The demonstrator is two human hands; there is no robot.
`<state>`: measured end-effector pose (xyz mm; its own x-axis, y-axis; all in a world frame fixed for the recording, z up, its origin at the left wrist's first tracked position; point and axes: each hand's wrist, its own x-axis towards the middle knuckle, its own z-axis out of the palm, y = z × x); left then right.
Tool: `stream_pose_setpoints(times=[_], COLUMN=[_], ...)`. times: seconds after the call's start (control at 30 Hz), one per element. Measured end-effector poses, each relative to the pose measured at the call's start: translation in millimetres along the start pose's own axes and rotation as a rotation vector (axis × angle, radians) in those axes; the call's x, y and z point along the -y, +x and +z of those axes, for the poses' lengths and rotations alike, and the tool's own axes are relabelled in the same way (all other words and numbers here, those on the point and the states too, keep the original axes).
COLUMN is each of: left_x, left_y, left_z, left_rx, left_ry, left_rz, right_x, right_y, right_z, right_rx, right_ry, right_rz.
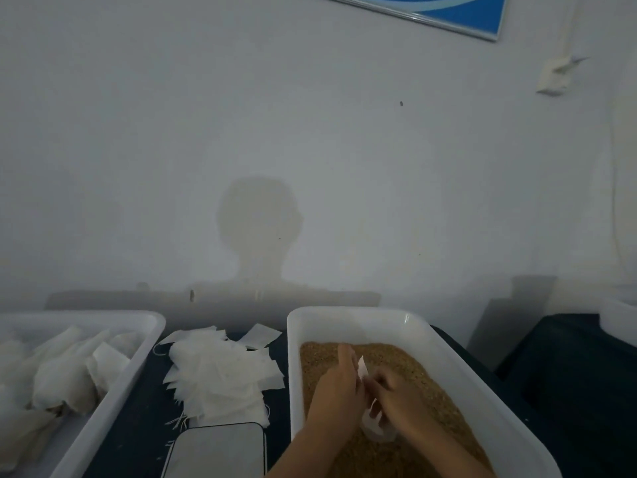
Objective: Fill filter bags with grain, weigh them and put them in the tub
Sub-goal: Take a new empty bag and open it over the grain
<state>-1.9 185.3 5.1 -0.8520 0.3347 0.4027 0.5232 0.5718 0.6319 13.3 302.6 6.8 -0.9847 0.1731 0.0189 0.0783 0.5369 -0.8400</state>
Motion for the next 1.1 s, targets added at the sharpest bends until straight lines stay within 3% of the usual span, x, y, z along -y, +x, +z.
stream_pose_setpoints(times=[0.2,0.47,0.57,0.67,0.77,0.9,1.1], left_x=[-1.1,-1.6,-1.9,0.0,-1.3,-0.7,-2.5], left_y=[-4.6,-9.0,-8.5,-8.1,-8.5,-7.4,-6.3], left_z=[-2.5,4.6,1.5,-1.7,-3.5,-6.6,-9.3], left_rx=[-0.057,0.015,-0.029,-0.128,-0.217,-0.267,-0.237], left_ry=[0.136,0.312,0.306,0.253,0.213,0.167,0.13], left_rz=[0.032,0.112,0.104,0.083,0.092,0.068,-0.011], right_x=[-4.4,-0.9,0.7,-5.9,-13.1,-18.7,-21.0], right_y=[3.2,3.1,-2.1,-5.4,-11.8,-17.4,-11.2], right_z=[-0.6,-7.3,-8.8,-14.1,-23.1,-23.7,-14.3], right_rx=[-0.078,-0.116,-0.128,-0.225,-0.126,0.113,0.163], right_ry=[-0.084,0.144,0.212,-0.102,-0.455,-0.659,-0.886], right_rz=[0.04,0.129,0.148,0.089,0.115,0.198,0.167])
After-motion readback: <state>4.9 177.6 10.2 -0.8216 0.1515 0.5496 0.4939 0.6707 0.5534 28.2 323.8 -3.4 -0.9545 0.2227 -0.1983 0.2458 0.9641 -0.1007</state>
